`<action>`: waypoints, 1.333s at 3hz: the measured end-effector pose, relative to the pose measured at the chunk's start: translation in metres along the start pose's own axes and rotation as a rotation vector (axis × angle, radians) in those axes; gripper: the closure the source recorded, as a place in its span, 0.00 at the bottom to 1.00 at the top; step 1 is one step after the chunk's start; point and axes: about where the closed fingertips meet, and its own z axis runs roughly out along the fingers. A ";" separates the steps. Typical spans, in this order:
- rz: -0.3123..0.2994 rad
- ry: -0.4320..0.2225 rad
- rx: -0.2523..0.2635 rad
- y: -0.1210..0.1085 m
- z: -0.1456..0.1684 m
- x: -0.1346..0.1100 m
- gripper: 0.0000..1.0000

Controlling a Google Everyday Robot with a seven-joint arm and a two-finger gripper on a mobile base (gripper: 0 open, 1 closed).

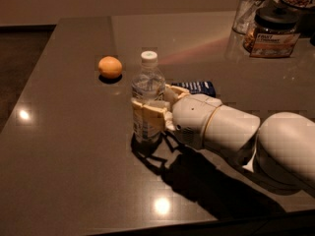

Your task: Place blue plastic bottle upright

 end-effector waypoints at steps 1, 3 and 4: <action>-0.004 0.038 0.006 -0.002 -0.002 -0.003 0.52; 0.104 0.040 0.020 -0.007 0.001 -0.002 0.00; 0.104 0.040 0.020 -0.007 0.001 -0.002 0.00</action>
Offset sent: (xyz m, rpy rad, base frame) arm -0.0031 -0.0002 -0.0026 0.0267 -0.0256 0.0034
